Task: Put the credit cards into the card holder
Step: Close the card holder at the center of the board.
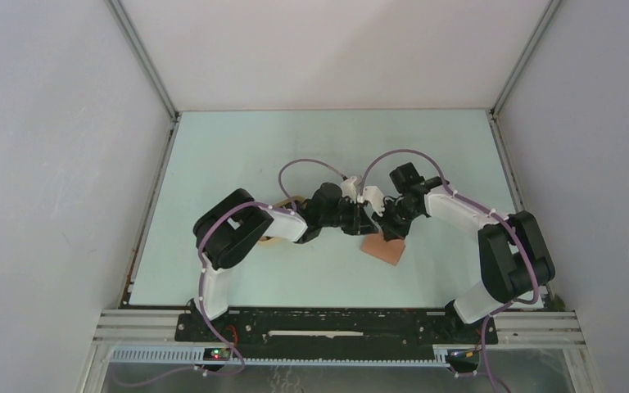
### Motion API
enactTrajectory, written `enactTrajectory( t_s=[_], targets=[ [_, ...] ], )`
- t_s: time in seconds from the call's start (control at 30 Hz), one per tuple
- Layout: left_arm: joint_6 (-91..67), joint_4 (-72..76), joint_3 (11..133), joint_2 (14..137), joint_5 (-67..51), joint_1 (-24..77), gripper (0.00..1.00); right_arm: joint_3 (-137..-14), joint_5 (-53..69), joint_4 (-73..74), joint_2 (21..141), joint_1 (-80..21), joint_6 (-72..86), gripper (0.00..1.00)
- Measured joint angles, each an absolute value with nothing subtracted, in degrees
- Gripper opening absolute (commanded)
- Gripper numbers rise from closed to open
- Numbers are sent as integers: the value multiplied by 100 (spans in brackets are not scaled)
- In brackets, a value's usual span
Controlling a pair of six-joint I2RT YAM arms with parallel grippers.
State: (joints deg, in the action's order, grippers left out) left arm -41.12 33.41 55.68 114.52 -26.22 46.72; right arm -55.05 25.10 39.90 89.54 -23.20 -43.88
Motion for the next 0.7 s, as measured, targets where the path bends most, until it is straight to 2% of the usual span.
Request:
enactTrajectory(
  t_s=[0.7],
  targets=[
    [-4268, 3378, 5341, 11452, -2547, 4630, 0, -5382, 1994, 3868, 8879, -2746, -4521, 0]
  ],
)
